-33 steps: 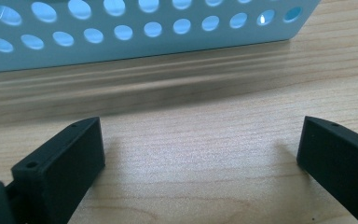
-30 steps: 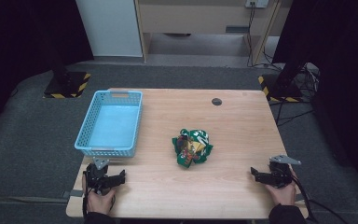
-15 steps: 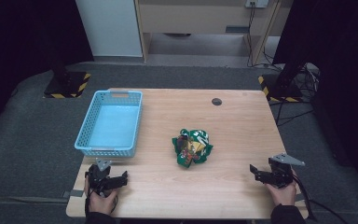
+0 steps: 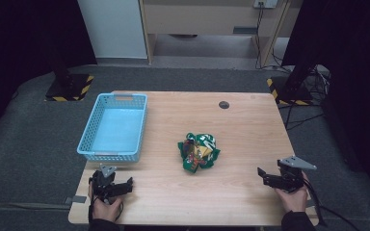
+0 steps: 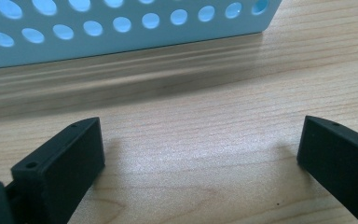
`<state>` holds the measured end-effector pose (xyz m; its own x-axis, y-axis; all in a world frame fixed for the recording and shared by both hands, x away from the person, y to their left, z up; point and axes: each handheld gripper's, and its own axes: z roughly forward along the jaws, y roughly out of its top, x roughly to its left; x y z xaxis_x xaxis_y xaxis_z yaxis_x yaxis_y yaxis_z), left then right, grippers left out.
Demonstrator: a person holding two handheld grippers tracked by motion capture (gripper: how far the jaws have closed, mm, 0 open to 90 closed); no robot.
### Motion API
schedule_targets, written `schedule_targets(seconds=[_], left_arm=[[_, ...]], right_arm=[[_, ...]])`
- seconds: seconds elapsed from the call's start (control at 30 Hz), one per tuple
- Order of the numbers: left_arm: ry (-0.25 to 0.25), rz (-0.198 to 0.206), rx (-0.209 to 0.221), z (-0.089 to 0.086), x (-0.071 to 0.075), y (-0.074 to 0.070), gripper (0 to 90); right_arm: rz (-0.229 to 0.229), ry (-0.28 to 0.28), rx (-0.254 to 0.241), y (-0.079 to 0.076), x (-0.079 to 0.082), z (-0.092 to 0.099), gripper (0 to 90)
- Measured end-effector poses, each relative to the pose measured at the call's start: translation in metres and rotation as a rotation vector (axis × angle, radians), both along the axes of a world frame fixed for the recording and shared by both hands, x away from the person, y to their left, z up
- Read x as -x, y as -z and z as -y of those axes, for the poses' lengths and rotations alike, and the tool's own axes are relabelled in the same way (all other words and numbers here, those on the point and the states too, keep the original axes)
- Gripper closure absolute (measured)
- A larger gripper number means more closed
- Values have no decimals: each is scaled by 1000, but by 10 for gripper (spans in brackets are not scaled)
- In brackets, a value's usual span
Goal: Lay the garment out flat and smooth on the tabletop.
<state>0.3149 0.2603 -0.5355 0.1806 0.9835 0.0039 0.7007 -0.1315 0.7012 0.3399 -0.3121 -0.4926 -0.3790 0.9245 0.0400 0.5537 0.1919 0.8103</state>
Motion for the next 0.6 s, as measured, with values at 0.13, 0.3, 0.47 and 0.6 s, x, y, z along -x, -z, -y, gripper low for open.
schedule_targets(seconds=[0.13,0.3,0.47,0.6], left_arm=[[9,0,0,0,0,0,0],[9,0,0,0,0,0,0],[8,0,0,1,0,0,0],[11,0,-1,1,0,0,0]], right_arm=[[12,-8,7,-7,0,-4,115],[32,-30,5,-16,-1,-11,114],[52,-53,2,-25,1,-19,116],[63,-77,3,-33,-1,-25,122]])
